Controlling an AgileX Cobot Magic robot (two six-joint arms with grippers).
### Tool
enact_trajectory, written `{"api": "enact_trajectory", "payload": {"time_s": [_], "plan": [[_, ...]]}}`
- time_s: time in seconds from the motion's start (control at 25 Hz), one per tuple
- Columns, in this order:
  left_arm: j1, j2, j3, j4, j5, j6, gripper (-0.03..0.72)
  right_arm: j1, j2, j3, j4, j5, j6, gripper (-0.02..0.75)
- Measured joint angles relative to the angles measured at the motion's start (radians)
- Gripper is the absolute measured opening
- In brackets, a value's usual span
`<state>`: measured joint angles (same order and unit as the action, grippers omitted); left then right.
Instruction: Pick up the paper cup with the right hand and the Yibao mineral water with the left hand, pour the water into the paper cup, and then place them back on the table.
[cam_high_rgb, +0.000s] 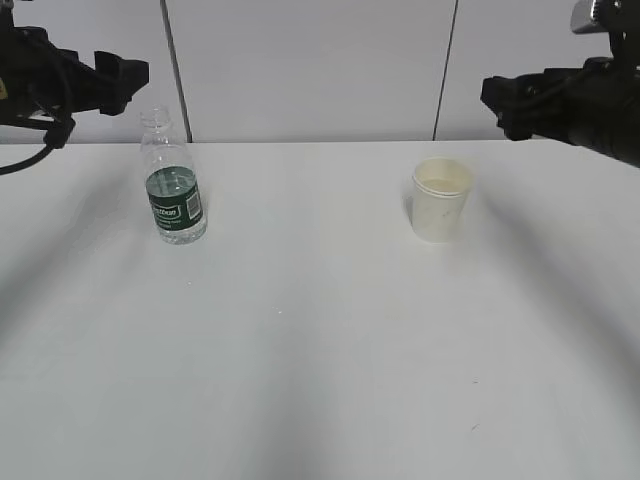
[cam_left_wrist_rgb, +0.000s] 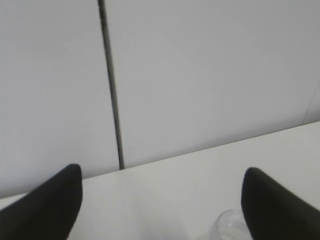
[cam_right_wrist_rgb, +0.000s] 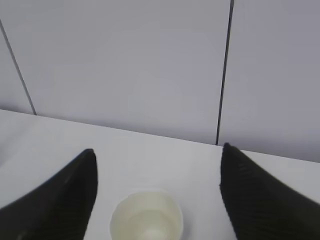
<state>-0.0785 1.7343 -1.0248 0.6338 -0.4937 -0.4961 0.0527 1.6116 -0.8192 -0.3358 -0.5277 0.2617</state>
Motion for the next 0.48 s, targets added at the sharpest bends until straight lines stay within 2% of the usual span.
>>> {"api": "enact_trajectory", "payload": {"time_s": [0.28,0.36,0.4,0.48], "plan": [[-0.006,-0.100,-0.045,-0.010,0.368,-0.102,0.587,0.016,0.000,-0.189,-0.112,0.303,0.158,0.593],[-0.023,-0.127,-0.068,-0.018,0.453,-0.115,0.587,0.038,0.000,-0.248,-0.120,0.415,0.166,0.593],[-0.036,-0.143,-0.081,-0.018,0.494,-0.118,0.586,0.038,0.000,-0.248,-0.120,0.415,0.166,0.593],[-0.062,-0.165,-0.108,-0.023,0.545,-0.119,0.585,0.070,0.000,-0.324,-0.120,0.556,0.170,0.593]]}}
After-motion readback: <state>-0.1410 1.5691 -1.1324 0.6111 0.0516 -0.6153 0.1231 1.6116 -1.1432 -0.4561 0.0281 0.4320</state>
